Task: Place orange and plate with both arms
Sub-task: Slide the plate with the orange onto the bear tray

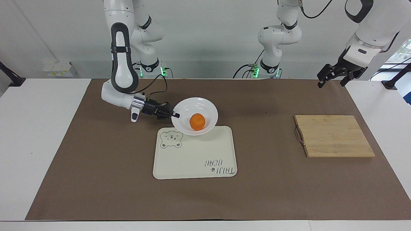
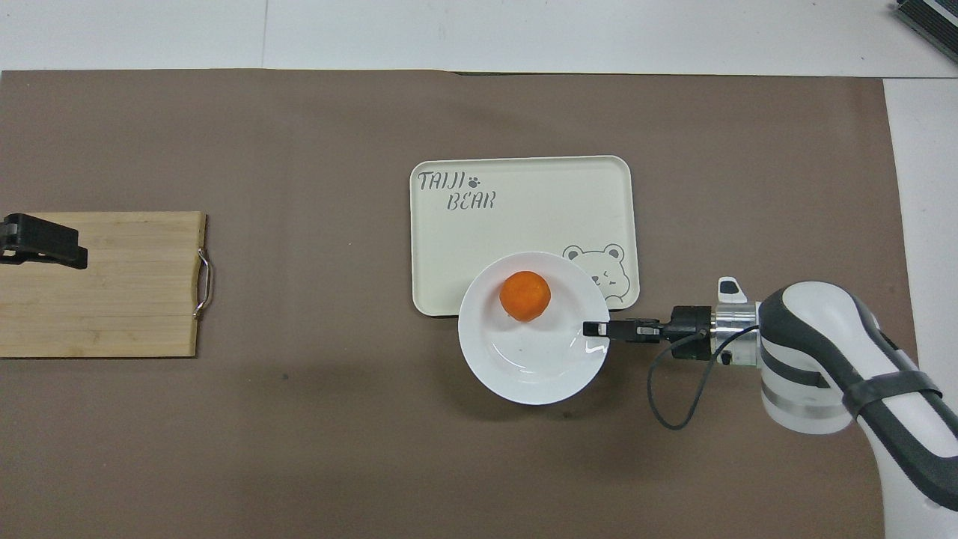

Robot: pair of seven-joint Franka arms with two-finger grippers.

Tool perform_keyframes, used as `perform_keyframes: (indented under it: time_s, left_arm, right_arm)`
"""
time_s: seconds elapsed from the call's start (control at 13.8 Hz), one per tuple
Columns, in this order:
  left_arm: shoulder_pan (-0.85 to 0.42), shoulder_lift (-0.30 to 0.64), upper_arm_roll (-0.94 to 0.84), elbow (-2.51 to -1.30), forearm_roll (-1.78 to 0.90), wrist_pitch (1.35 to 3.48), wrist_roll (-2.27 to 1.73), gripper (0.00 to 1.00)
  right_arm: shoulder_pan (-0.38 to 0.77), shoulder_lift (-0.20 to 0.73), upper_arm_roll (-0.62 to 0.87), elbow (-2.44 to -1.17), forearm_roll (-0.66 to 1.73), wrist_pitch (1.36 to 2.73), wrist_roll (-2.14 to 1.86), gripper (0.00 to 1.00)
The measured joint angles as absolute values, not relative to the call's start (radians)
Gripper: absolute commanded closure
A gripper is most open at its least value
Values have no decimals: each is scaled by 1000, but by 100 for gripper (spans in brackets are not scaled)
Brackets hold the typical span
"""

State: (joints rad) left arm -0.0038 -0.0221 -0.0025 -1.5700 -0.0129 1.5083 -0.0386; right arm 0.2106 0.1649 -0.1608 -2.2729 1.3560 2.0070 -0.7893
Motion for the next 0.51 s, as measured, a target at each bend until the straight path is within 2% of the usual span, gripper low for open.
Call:
perform_keyframes:
  time_s: [0.51]
  left_arm:
    - [-4, -22, -2, -1570, -13, 1508, -39, 0]
  right_arm:
    - [225, 367, -162, -1929, 1351, 2043, -611, 100]
